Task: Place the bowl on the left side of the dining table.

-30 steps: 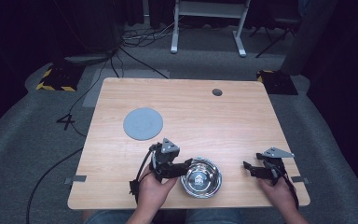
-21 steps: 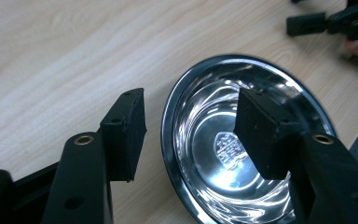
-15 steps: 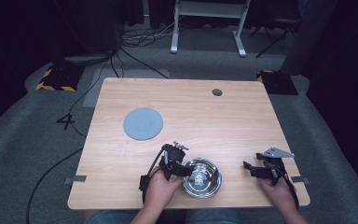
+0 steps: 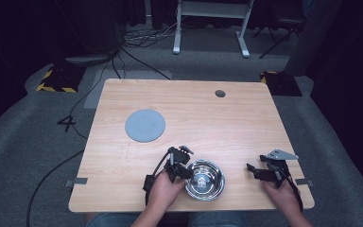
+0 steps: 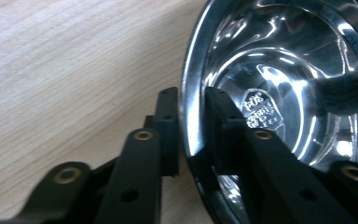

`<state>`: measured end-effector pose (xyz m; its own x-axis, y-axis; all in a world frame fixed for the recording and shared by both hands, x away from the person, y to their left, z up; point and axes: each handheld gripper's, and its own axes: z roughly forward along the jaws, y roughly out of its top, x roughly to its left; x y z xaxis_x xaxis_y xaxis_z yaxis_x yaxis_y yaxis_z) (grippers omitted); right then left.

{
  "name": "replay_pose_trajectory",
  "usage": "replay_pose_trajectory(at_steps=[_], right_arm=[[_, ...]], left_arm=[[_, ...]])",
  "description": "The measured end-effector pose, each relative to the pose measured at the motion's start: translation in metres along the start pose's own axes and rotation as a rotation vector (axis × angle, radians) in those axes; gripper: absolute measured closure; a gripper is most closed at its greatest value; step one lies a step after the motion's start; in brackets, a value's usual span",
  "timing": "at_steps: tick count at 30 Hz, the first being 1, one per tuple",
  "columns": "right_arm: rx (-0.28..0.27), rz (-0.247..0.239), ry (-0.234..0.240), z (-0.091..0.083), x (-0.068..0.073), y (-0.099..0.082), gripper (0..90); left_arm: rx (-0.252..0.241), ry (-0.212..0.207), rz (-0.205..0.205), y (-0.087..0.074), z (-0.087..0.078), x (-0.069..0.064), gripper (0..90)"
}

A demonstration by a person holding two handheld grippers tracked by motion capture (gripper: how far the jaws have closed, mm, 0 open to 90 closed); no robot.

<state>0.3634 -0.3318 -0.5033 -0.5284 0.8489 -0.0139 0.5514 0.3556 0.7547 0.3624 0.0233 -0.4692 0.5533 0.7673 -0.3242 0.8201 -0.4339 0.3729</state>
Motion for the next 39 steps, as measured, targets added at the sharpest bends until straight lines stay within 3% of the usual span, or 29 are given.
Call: replay_pose_trajectory(at_steps=[3,5,9,19,27,28,30,36,39], right_arm=[[0.000,0.000,0.000,0.000,0.000,0.000,26.5],[0.000,0.000,0.000,0.000,0.000,0.000,26.5],[0.001,0.000,0.000,0.000,0.000,0.000,26.5],[0.004,-0.004,-0.001,-0.001,0.000,0.000,26.4],[0.004,-0.004,-0.002,-0.001,0.000,0.000,26.4],[0.003,-0.003,-0.001,-0.001,0.000,0.000,26.4],[0.003,-0.004,-0.001,-0.001,0.000,0.000,26.4],[0.003,0.001,-0.006,-0.001,0.000,0.000,26.4],[0.003,0.001,-0.006,-0.001,0.000,0.000,26.2]], left_arm=[[-0.005,-0.007,0.000,0.001,-0.001,0.000,83.7],[-0.024,-0.047,-0.013,0.002,-0.006,0.002,85.8],[-0.047,-0.011,0.005,0.003,-0.014,0.000,86.2],[-0.147,-0.003,0.016,0.004,-0.042,0.001,86.4],[-0.248,0.033,0.028,0.005,-0.069,0.007,86.4],[-0.284,0.048,0.026,0.004,-0.075,0.008,86.4],[-0.307,0.055,0.026,0.004,-0.081,0.009,86.4],[-0.352,0.102,0.029,0.007,-0.097,0.019,86.4],[-0.359,0.104,0.016,0.010,-0.104,0.026,86.3]])
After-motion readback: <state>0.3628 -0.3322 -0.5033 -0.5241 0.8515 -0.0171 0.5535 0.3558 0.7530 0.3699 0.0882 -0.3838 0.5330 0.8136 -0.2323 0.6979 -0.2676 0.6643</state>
